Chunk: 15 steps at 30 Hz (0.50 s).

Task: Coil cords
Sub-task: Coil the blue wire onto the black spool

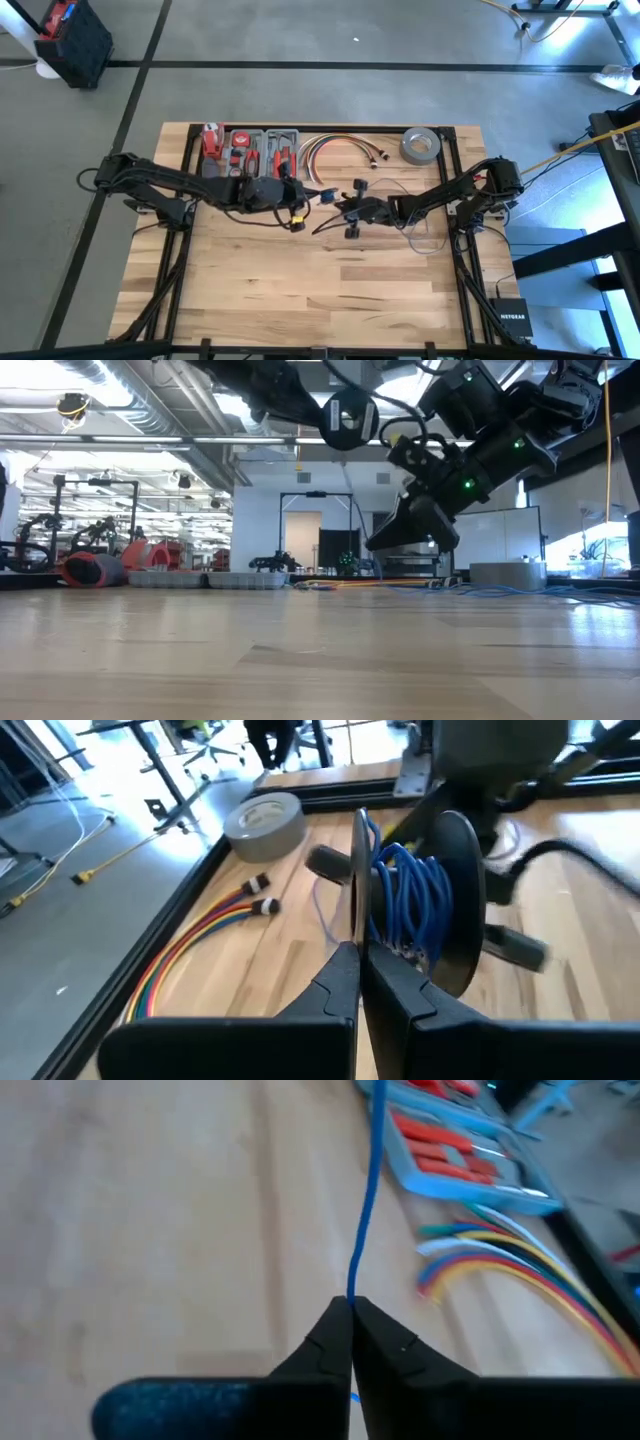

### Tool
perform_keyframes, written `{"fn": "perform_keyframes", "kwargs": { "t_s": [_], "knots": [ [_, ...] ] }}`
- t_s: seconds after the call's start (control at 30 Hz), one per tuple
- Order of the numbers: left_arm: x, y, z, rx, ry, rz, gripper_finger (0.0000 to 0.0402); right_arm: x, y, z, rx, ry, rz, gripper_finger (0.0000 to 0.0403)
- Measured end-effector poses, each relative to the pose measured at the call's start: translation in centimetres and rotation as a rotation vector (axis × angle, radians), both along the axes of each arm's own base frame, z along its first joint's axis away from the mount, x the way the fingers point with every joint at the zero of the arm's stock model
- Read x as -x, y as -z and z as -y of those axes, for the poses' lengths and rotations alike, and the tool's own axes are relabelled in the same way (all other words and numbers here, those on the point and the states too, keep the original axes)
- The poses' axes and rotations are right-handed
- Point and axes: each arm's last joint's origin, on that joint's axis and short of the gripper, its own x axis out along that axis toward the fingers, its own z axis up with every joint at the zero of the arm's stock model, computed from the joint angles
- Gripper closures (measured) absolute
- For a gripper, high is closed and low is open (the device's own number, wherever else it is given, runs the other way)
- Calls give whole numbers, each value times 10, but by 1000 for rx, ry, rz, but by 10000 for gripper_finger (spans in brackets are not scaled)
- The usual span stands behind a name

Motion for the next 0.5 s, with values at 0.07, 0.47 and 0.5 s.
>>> {"fn": "perform_keyframes", "kwargs": {
  "t_s": [0.07,0.47,0.5],
  "knots": [
    [3,0,2,-8,7,-25,402,1,1,1,32,29,-20,398],
    [9,11,-7,-62,-93,-159,402,19,-32,8,103,260,37,400],
    [9,13,-7,-70,-95,-173,401,21,-36,10,95,284,52,400]
  ]
}}
